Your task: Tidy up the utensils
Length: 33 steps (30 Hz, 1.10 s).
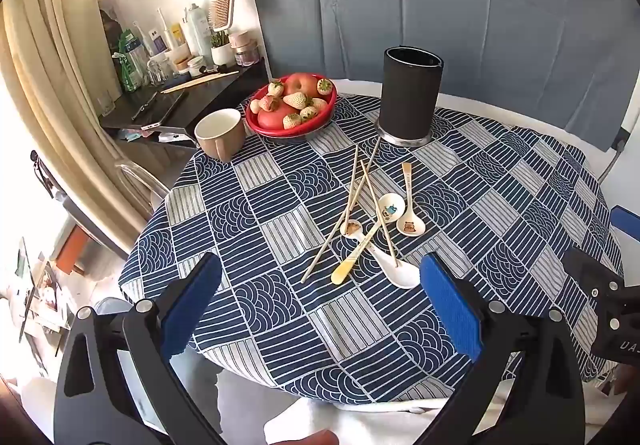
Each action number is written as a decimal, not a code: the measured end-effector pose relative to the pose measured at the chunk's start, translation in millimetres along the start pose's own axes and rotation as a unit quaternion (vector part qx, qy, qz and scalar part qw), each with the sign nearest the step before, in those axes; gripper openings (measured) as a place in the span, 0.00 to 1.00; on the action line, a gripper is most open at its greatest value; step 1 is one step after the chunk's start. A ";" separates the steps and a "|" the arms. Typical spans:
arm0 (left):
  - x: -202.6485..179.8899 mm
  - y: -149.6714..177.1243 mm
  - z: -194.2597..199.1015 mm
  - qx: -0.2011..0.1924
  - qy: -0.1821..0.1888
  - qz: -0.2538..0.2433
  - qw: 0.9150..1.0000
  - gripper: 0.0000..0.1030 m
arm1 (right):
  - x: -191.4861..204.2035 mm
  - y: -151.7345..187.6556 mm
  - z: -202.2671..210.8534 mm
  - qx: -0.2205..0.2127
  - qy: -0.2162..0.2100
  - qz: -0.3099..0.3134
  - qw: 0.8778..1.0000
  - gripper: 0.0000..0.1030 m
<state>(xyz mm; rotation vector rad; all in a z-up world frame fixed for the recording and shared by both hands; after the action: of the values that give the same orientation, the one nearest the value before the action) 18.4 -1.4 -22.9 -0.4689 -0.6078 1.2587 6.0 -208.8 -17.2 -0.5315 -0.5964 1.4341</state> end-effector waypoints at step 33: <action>2.8 3.1 -0.6 0.001 0.006 0.000 1.000 0.94 | 2.5 1.2 0.7 0.001 0.003 0.003 1.000 0.92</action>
<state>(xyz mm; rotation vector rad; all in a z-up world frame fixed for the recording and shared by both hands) 17.0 2.1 -24.9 -0.4741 -0.5954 1.2560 4.7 -206.2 -17.3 -0.5353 -0.5882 1.4374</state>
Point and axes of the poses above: each gripper's, at about its wrist camera, not at the fingertips, and z roughly against the way its jaws point, x to its left, y to its underside, the point moved 3 cm from there along -z, roughly the way its jaws point, and after that the axes turned 6 degrees about -z, right-handed, at the moved point
